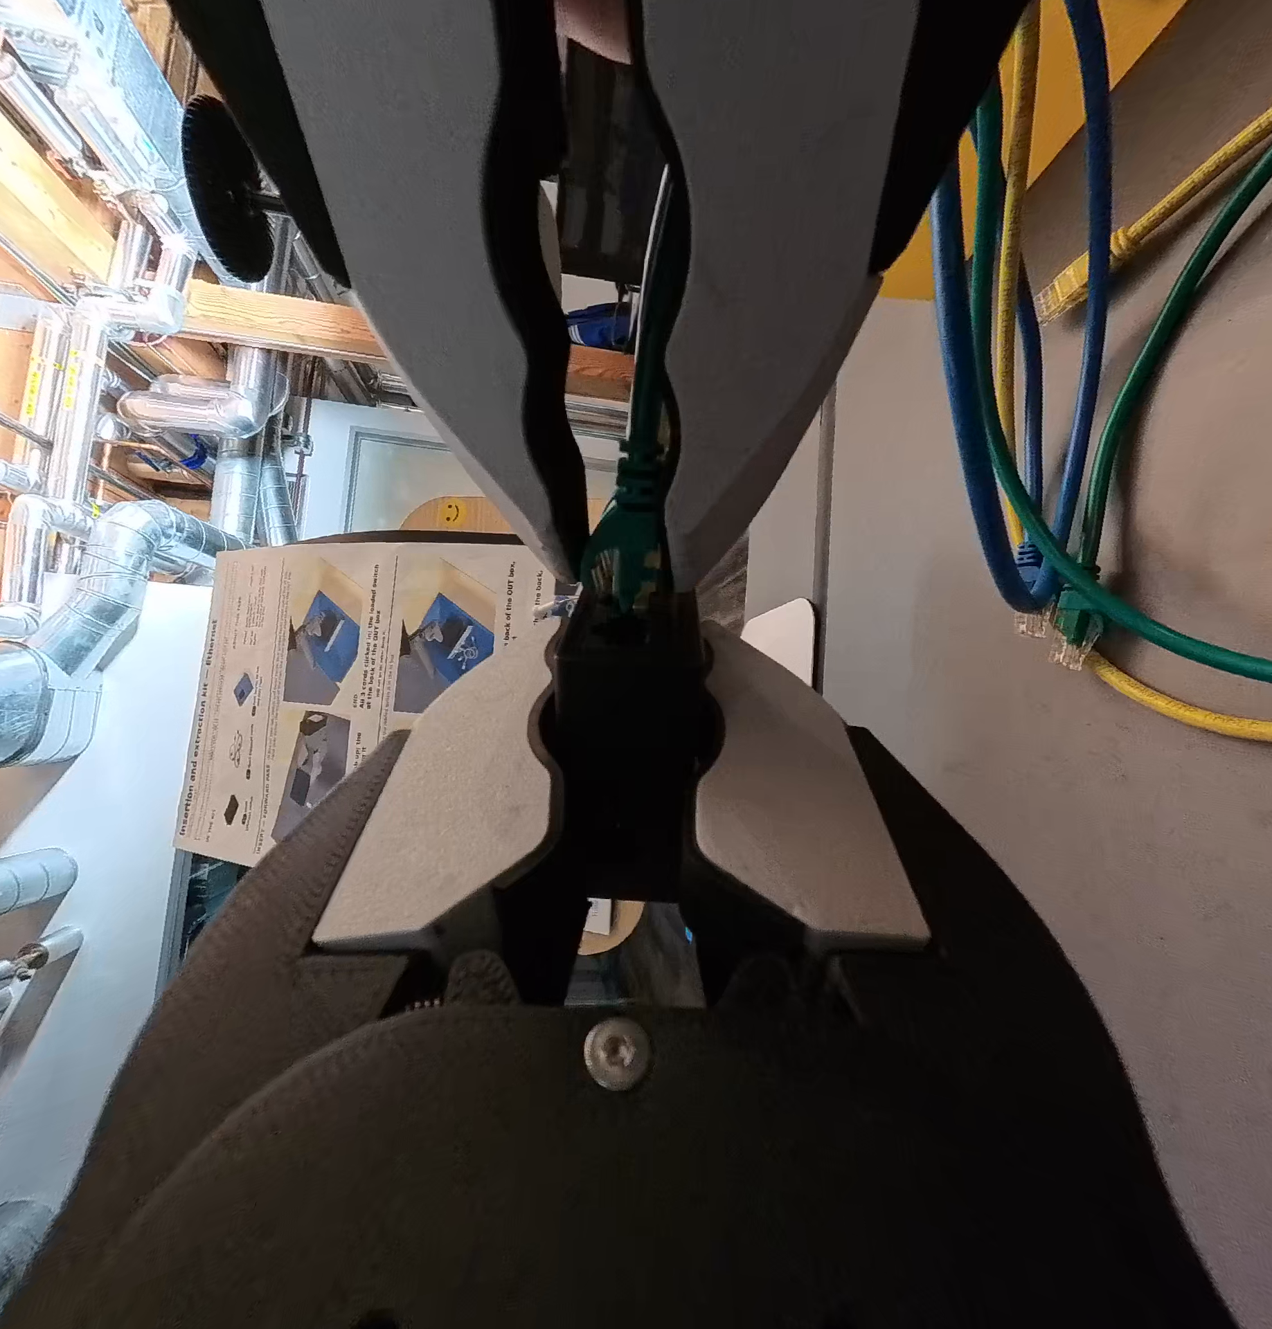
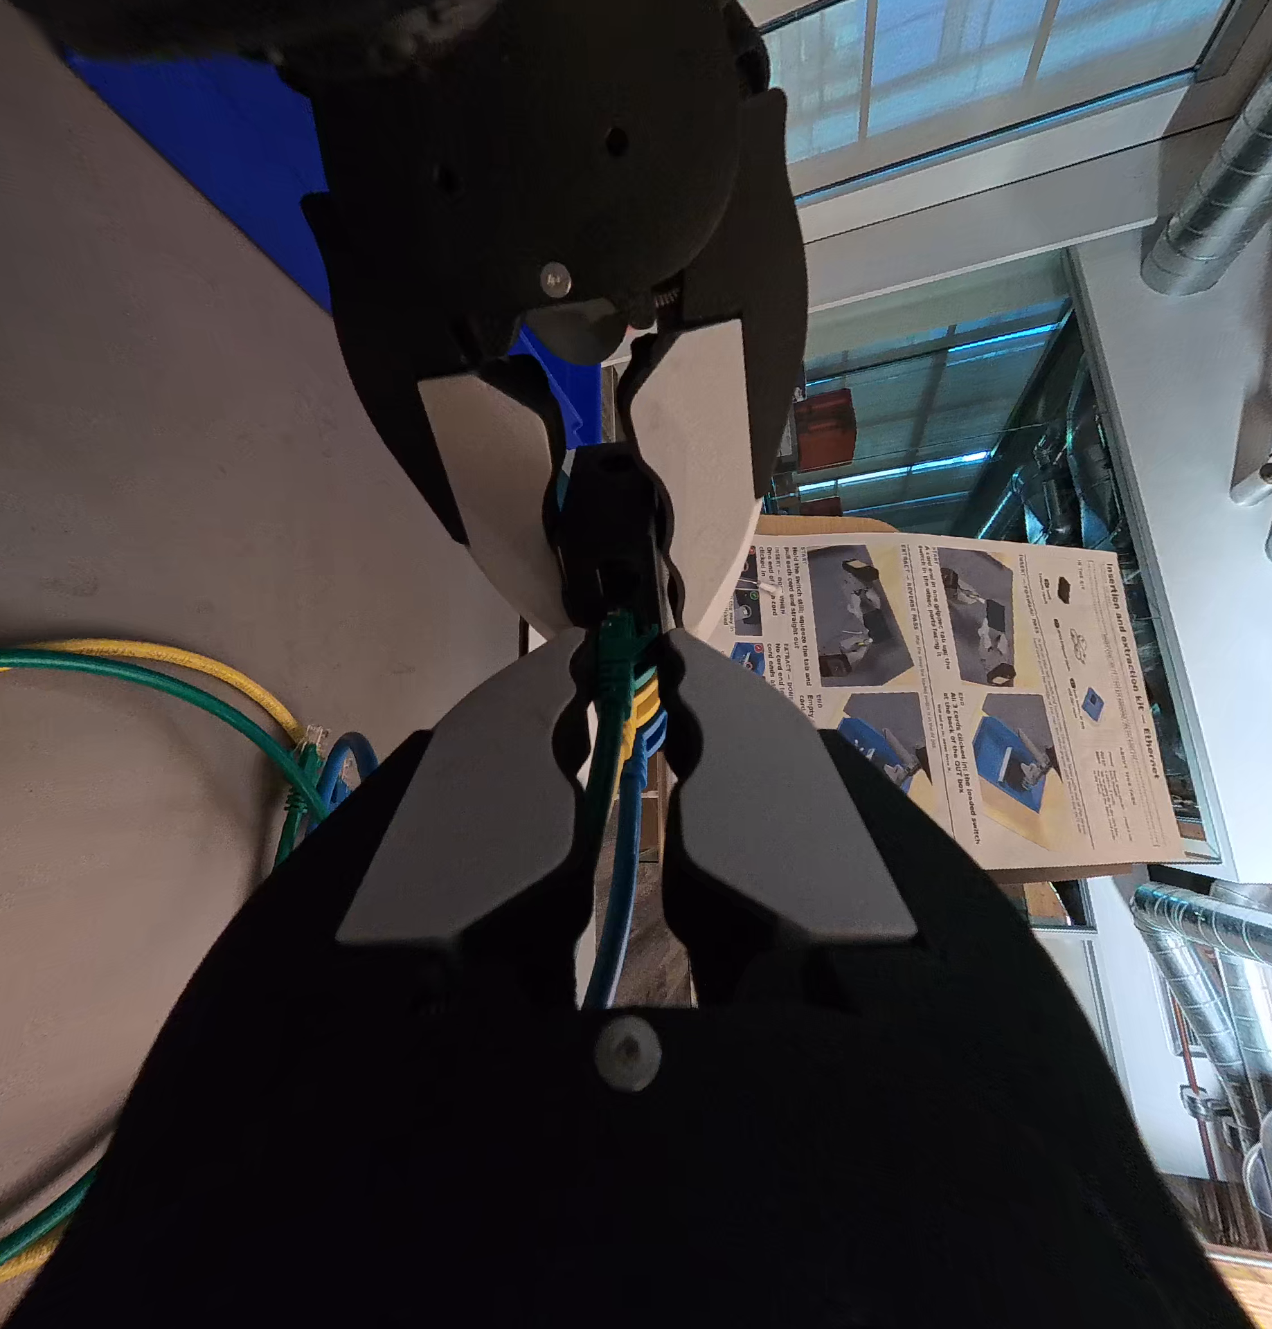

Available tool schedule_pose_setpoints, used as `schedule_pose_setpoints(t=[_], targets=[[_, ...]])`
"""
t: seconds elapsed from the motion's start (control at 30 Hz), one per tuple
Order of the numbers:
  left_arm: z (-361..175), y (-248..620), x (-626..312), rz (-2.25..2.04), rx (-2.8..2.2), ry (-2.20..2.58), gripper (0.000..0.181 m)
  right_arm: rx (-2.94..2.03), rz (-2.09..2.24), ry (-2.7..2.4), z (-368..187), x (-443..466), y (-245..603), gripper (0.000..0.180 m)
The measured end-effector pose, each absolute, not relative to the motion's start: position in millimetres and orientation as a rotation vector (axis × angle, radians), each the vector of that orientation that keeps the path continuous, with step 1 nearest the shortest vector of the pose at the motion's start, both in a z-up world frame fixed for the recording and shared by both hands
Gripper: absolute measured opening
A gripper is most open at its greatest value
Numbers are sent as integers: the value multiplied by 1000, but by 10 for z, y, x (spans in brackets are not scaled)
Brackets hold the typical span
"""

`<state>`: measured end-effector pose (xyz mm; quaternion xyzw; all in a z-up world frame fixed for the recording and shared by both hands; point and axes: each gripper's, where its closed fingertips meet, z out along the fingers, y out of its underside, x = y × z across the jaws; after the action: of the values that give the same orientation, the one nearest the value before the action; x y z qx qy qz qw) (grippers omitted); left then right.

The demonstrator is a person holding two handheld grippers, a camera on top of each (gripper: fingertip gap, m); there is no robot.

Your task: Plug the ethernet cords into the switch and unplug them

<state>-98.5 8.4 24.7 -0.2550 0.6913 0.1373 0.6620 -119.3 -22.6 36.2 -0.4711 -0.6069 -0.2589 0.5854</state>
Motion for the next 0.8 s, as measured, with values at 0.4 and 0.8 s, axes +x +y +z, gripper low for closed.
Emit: schedule_pose_setpoints(t=[0.4,0.8], targets=[[269,91,-999,337,-571,1558,29,-1071,-529,-1391,396,-1251,-259,16],[303,93,-1016,336,-585,1552,29,-1115,-508,-1383,407,-1220,-250,19]])
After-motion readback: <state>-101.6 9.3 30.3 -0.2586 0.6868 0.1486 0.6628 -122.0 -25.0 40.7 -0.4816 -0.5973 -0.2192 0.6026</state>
